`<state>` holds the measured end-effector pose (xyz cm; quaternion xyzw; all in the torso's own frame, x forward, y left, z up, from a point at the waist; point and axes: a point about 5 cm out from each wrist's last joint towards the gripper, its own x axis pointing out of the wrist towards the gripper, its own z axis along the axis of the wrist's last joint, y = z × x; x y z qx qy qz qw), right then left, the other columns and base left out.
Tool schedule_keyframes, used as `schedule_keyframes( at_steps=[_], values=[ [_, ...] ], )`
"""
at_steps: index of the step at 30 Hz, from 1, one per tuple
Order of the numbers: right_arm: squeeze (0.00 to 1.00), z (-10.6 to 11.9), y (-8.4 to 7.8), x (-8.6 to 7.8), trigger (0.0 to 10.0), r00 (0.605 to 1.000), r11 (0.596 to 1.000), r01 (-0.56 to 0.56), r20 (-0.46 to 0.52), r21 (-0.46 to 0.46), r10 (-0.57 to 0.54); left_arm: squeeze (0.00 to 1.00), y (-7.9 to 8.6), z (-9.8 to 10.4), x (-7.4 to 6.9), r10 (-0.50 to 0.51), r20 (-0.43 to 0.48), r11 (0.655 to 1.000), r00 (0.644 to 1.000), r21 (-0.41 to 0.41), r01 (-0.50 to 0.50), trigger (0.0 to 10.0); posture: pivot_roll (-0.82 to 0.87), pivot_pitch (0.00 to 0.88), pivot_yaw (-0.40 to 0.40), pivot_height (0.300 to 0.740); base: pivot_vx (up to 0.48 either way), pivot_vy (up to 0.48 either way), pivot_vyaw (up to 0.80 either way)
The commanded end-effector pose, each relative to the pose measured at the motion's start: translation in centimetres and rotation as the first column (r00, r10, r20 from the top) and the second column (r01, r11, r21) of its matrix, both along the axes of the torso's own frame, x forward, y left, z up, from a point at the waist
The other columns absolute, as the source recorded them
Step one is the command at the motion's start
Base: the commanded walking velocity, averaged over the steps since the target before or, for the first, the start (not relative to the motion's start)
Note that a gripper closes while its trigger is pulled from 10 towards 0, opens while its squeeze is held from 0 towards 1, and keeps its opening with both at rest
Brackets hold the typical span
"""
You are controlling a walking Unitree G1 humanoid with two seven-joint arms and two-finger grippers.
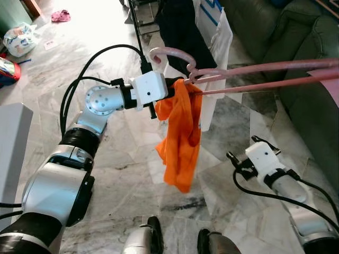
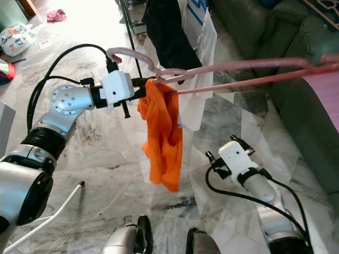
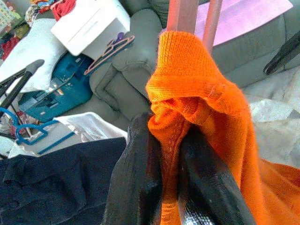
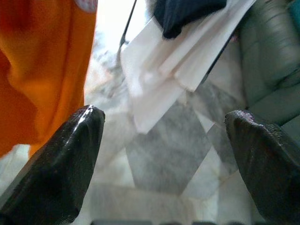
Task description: Hang hanger
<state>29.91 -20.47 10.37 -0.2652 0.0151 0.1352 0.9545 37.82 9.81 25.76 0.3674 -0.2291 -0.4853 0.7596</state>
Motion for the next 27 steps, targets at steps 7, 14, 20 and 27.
schedule_keyframes(
  at_steps=[7, 14, 20, 27],
  values=[
    [0.00, -1.4, 0.8, -0.6, 10.0, 1.000, 1.000, -0.017, -0.016, 0.024, 0.018, 0.00, -0.2, 2.3, 0.1, -0.002, 0.060, 0.998, 0.998, -0.058, 0.006, 0.0, -0.07, 0.263, 0.117, 0.740, 0.000, 0.000, 0.00],
    [0.00, -1.7, 1.7, -0.9, 10.0, 0.992, 0.991, -0.115, -0.048, 0.074, 0.118, 0.00, -0.6, 2.7, -0.3, -0.058, 0.058, 0.994, 0.997, -0.086, 0.063, 0.0, -0.07, 0.265, 0.115, 0.740, 0.000, 0.000, 0.00],
    [0.00, -1.1, 1.2, -0.4, 10.0, 0.992, 0.988, -0.122, -0.034, 0.095, 0.125, 0.00, -1.1, 3.0, -0.8, -0.121, 0.058, 0.986, 0.991, -0.105, 0.127, 0.0, -0.06, 0.267, 0.114, 0.740, 0.000, 0.000, 0.00],
    [0.00, 0.0, 0.3, 0.6, 10.0, 0.992, 0.990, -0.126, -0.008, 0.070, 0.127, 0.00, -1.5, 3.1, -1.4, -0.189, 0.055, 0.975, 0.980, -0.111, 0.194, 0.0, -0.06, 0.266, 0.114, 0.740, 0.000, 0.000, 0.00]
  ],
)
